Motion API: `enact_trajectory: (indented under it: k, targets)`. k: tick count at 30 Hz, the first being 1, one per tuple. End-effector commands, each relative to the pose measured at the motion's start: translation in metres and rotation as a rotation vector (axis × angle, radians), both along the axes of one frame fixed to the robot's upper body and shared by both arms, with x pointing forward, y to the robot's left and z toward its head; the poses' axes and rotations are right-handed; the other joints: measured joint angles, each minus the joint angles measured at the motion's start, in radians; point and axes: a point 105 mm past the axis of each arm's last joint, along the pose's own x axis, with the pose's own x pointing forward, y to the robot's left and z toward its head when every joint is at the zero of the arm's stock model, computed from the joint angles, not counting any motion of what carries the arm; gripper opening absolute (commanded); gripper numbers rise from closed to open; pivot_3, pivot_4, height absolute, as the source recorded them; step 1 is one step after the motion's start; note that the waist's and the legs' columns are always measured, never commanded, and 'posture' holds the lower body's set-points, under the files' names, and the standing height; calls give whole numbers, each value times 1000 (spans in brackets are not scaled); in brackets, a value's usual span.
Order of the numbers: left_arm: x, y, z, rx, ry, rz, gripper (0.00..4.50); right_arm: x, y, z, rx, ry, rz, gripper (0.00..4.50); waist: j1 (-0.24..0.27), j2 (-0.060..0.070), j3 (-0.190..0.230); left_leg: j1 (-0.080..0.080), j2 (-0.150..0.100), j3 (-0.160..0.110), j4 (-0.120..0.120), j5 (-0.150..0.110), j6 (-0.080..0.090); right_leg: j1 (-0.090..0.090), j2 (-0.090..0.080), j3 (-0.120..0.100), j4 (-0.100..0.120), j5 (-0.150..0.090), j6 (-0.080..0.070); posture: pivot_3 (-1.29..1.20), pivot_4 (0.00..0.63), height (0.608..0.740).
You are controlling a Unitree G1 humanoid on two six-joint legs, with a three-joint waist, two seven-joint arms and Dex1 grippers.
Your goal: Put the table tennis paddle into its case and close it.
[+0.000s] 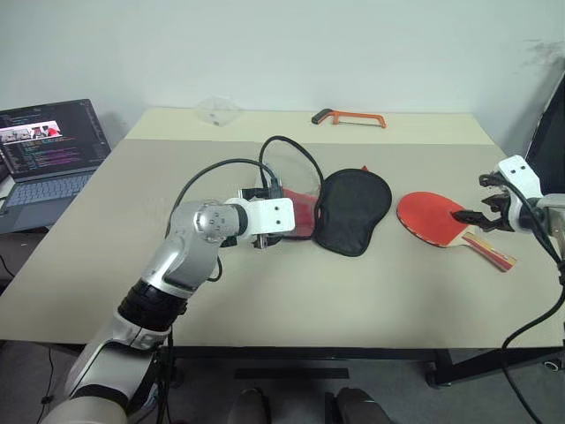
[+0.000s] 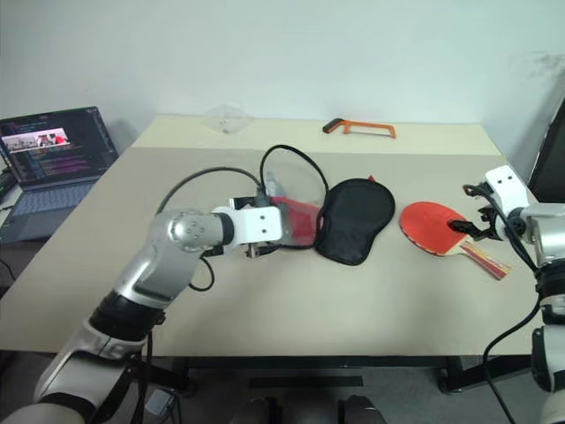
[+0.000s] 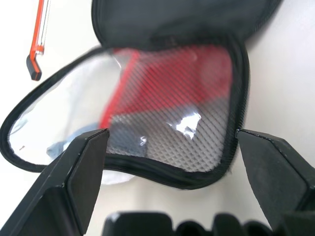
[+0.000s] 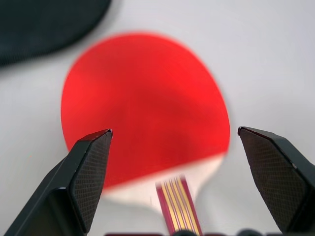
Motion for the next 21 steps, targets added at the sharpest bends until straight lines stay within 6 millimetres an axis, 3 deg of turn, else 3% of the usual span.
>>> enact_trajectory:
  k: [1, 6, 11, 21]
  targets:
    - [-7, 13, 19, -39, -15, -3, 4486, -7, -11, 2, -16, 30, 12, 4500, -3, 0, 0, 1, 0, 0, 0, 0, 0, 0, 0, 0, 0, 0, 0, 0, 150, 740]
    - [-9, 27, 19, -61, 11, 29, 4486, -12, -12, -13, -3, 97, 35, 4500, -9, 0, 0, 1, 0, 1, 0, 0, 0, 0, 0, 1, 0, 0, 0, 0, 150, 740]
    - [-8, 35, 20, -87, 17, 60, 4486, -11, 0, -23, 26, 145, 85, 4500, -9, 0, 0, 1, 0, 0, 0, 0, 0, 1, 0, 1, 0, 0, 0, 0, 150, 740]
    - [-12, 34, 16, -89, 22, 65, 4486, -3, -3, -38, 29, 188, 26, 4500, -9, 0, 0, 1, 0, 0, 1, 0, 0, 1, 0, 0, 0, 0, 0, 0, 150, 740]
